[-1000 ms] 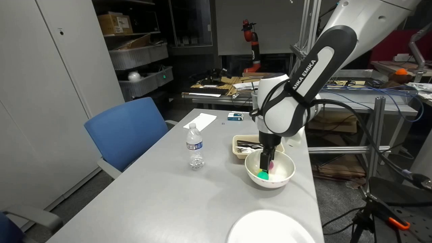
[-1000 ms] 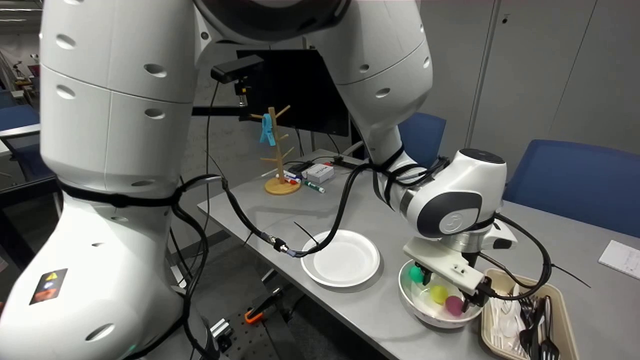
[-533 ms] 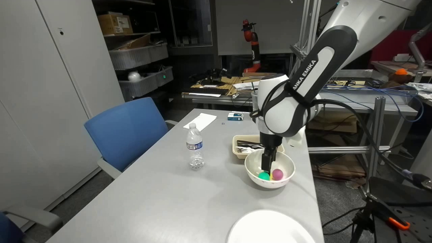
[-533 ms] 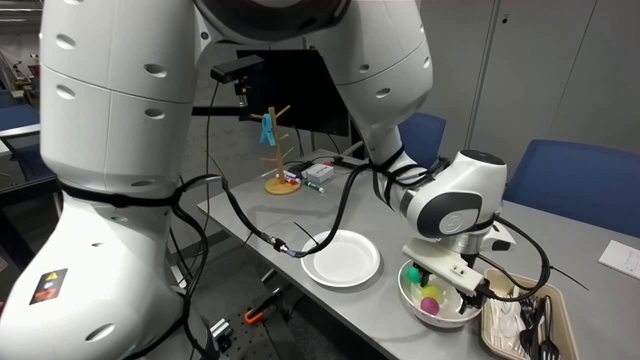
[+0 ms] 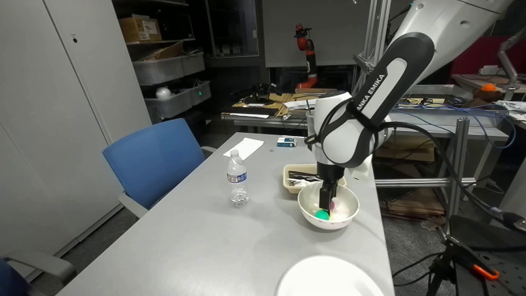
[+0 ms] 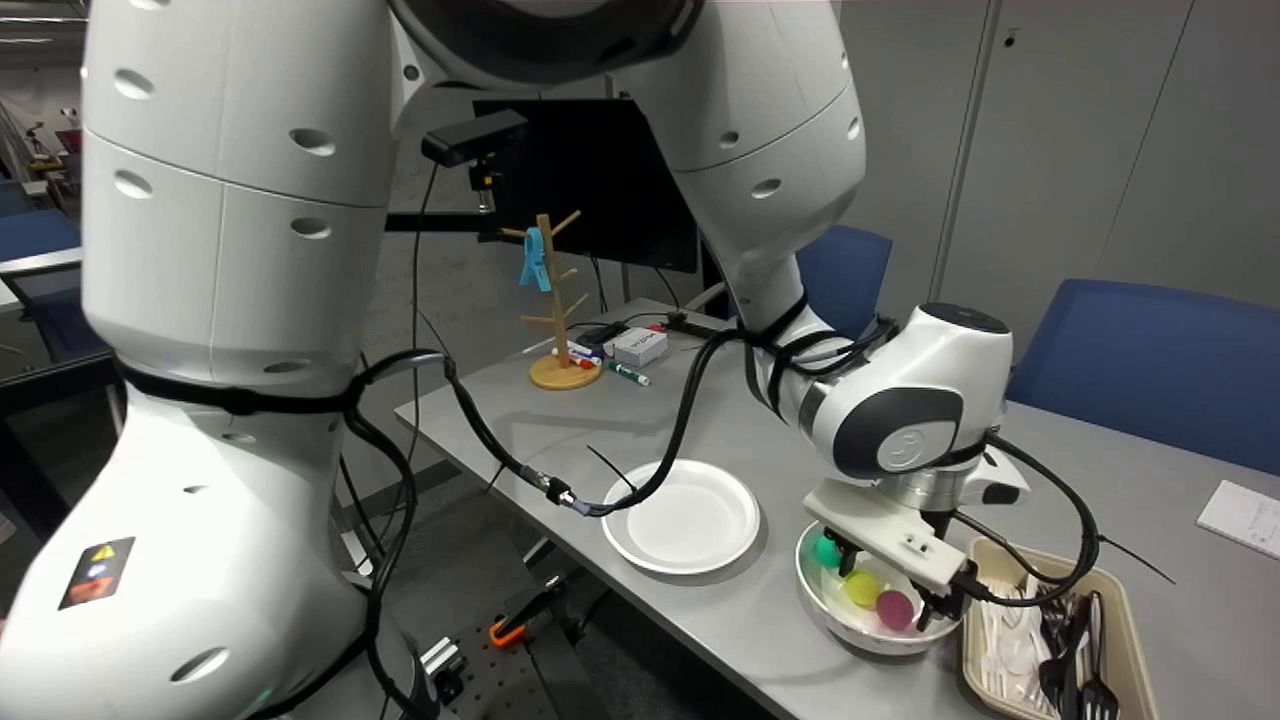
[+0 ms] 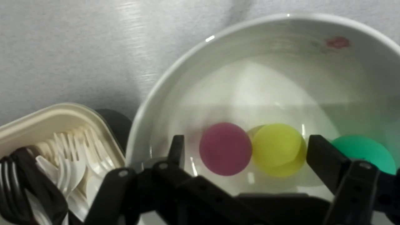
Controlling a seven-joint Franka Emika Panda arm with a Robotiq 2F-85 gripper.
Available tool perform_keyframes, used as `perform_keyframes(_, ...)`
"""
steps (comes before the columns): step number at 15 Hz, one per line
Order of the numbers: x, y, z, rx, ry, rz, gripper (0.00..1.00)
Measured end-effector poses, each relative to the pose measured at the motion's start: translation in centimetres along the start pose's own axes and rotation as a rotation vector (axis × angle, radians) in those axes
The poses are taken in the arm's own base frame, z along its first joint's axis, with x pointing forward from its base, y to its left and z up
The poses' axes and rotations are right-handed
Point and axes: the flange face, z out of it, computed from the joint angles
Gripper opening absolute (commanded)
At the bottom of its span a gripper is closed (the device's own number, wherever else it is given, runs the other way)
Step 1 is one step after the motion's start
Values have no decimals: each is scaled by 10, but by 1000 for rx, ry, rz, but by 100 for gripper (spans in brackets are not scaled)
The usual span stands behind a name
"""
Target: Take one ball out of the bowl and put it on the plate
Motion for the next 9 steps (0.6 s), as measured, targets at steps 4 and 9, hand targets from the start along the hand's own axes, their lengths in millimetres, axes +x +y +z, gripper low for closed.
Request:
perform_keyframes(4, -1, 1, 6, -2, 4, 2, 100)
perform_keyframes(9, -1, 1, 10, -6, 14, 2, 98)
